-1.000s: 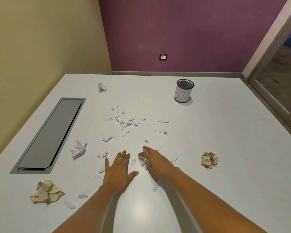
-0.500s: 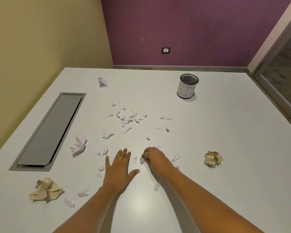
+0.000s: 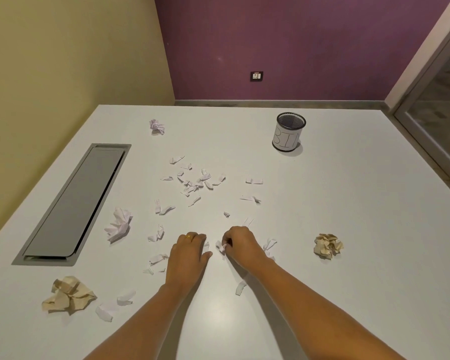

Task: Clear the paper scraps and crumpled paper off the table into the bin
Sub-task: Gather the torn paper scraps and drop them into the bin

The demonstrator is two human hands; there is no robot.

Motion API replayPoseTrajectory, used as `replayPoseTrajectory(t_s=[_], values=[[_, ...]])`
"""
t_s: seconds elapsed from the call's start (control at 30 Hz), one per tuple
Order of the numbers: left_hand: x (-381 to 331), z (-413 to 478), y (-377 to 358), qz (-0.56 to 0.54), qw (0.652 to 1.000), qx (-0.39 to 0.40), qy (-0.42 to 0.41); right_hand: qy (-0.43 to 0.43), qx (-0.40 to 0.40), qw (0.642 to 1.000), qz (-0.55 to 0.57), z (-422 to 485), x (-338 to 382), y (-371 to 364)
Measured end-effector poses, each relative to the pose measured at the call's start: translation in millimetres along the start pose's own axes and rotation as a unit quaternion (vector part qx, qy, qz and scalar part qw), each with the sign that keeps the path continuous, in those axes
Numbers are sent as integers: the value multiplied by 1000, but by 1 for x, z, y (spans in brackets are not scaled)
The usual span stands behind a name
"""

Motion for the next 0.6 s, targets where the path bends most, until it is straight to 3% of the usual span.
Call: replayPoseTrajectory(t_s=[0.2,0.6], values=[[-1,10,-2,-99,992,18,78,-69,-31,992,106,1,-16,7],[-16,53,13,-199,967,21,158,-115,-130,967,185,19,-44,62]])
Point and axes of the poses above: each hand's wrist, its own z-axis towards the middle knuckle, its own y-axis out of the back of the hand, x = y × z, the point moved 6 cm from there along z, towards the middle knuckle
